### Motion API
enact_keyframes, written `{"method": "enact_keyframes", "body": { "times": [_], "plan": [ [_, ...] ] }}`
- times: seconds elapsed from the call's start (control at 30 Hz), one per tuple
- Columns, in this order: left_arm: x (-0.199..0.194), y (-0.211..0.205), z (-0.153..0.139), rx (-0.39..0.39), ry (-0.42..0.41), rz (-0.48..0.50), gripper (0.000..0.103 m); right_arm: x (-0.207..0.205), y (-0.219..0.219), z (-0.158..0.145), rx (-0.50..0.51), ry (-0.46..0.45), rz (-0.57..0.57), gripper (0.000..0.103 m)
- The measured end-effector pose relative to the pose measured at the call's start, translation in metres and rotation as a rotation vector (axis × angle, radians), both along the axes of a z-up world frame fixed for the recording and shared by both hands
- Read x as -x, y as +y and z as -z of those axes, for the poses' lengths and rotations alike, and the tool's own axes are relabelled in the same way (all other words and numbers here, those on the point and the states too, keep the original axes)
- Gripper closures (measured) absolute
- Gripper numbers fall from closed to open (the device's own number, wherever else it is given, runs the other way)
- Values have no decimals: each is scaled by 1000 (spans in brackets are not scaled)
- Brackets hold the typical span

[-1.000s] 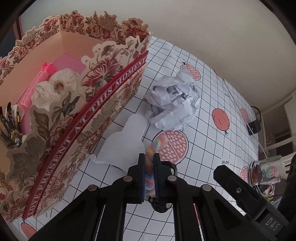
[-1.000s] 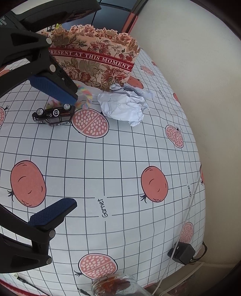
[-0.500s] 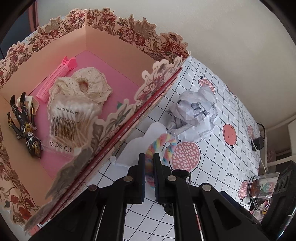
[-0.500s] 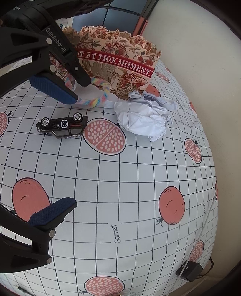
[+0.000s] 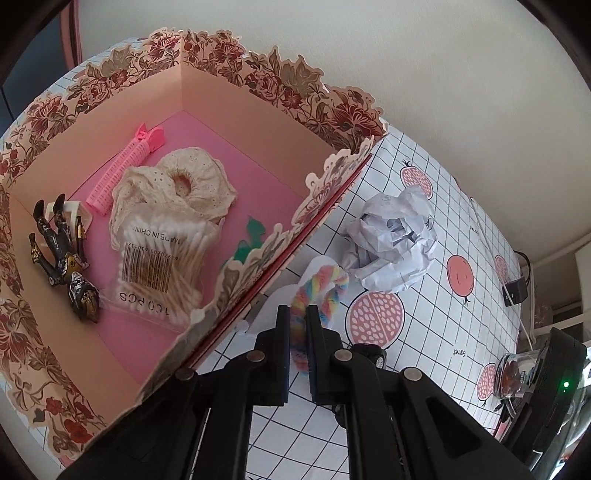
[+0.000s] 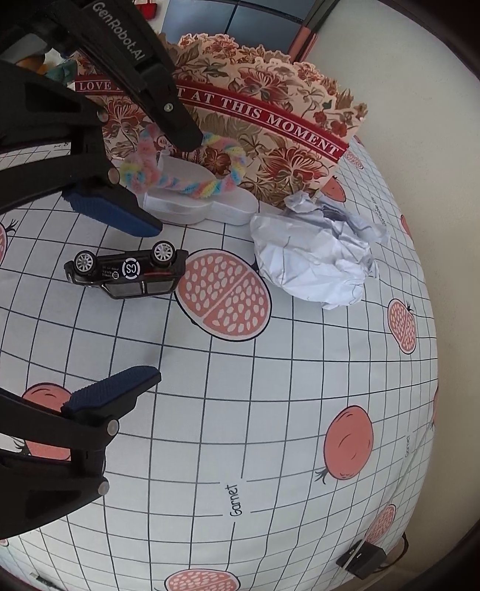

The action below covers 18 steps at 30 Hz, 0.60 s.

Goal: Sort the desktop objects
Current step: 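Close the right gripper on the black toy car while the left holds the bracelet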

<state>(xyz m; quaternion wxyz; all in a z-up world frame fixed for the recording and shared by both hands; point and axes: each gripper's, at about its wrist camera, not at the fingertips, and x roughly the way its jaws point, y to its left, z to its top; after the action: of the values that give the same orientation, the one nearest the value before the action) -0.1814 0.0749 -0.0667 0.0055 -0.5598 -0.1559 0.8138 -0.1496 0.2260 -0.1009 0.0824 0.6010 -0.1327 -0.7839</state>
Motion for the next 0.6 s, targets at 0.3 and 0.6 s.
{"method": "enact_keyframes", "body": {
  "times": [0.3,0.6],
  "plan": [
    [1,3,1,3,0,5,95,-4,-16,2,-23,44,-41,53],
    [-1,1,1,-1,0,8,95,-8,-29,3,-56,82,-47,64]
  ]
}}
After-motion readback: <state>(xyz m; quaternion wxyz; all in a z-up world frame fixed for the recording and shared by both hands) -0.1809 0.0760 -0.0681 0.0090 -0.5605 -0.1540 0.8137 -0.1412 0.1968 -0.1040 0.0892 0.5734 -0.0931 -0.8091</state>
